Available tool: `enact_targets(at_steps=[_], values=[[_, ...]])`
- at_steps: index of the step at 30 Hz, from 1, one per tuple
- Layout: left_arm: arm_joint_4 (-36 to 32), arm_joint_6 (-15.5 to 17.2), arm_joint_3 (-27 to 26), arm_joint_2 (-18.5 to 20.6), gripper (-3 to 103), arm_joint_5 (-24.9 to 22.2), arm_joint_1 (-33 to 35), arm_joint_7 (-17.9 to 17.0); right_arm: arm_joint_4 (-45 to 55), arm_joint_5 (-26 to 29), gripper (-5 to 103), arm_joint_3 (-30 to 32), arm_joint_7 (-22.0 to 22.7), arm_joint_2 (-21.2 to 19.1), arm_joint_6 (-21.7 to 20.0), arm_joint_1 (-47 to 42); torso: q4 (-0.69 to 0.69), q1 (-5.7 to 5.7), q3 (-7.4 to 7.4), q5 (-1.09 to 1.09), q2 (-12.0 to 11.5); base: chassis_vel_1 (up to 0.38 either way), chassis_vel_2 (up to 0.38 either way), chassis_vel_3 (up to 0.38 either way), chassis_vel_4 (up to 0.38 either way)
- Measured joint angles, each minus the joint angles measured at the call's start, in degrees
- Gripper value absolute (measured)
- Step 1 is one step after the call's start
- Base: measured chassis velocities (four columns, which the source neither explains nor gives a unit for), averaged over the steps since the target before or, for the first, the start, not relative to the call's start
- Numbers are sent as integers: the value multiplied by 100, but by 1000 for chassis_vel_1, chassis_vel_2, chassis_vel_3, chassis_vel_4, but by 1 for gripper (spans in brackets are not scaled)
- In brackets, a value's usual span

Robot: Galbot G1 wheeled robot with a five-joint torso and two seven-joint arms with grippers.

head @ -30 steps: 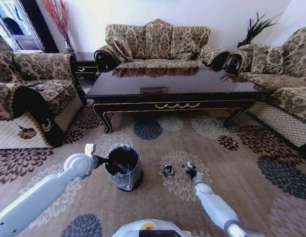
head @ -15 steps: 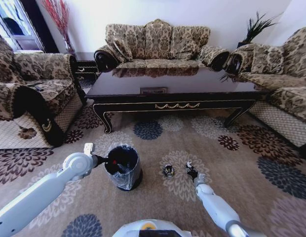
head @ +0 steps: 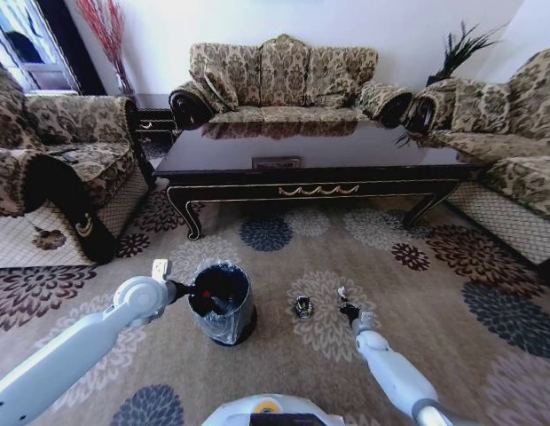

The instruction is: Move to the front of the table and pick up the trash from the floor, then place it into the trash bin.

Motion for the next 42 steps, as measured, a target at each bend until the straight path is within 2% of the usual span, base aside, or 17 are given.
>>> enact_targets(at_steps=[4,11,14,16,18,23,25,27,30,31,33,36,38,42], values=[[-10,0,8,-5,4,2,2,1,190,9,0,25,18,-72,-2,-80,0,0,0,1,0,0,0,0,0],[13,0,155,-106,4,75,-24,42,1429,191,0,98,172,-521,-125,-576,0,0,0,0,0,0,0,0,0],[31,0,318,-115,4,69,-251,49,2293,386,0,136,240,-809,-193,-800,1,0,0,1,0,0,0,0,0],[41,0,374,-115,4,58,-338,49,2447,421,0,150,247,-857,-208,-840,2,0,0,1,0,0,0,0,0],[71,0,642,-117,4,-7,-691,50,3126,564,0,238,289,-1051,-279,-1023,0,0,0,0,0,0,0,0,0],[134,0,1087,-194,4,-119,-1237,42,3914,570,0,361,317,-1283,-304,-1291,-1,0,0,0,0,0,0,0,0],[196,0,1538,-309,4,-235,-1663,0,4518,514,0,411,349,-1426,-288,-1462,-1,0,0,1,0,0,0,0,0],[225,0,1731,-359,4,-282,-1814,-23,4725,514,0,420,381,-1467,-297,-1510,-1,0,0,1,0,0,0,0,0],[397,1,2338,-551,4,-344,-2315,-51,5596,578,0,472,521,-1635,-481,-1723,0,0,0,-1,0,0,0,0,0],[397,1,2338,-551,4,-344,-2315,-51,5596,578,0,472,521,-1635,-481,-1723,0,0,0,-1,0,0,0,0,0],[568,0,2728,-730,4,-344,-2698,-64,6090,563,0,478,585,-1720,-541,-1879,0,0,0,0,0,0,0,0,0],[665,1,2932,-863,4,-351,-2930,-78,6414,539,0,491,643,-1772,-631,-2024,0,0,0,0,0,0,0,0,0],[793,1,3187,-1092,4,-392,-3247,-99,6873,415,0,519,689,-1804,-708,-2343,-1,0,0,0,0,0,0,0,0],[961,0,3350,-1376,4,-436,-3489,-149,7290,157,0,545,668,-1782,-697,-2769,-1,0,0,0,0,0,0,0,0]])
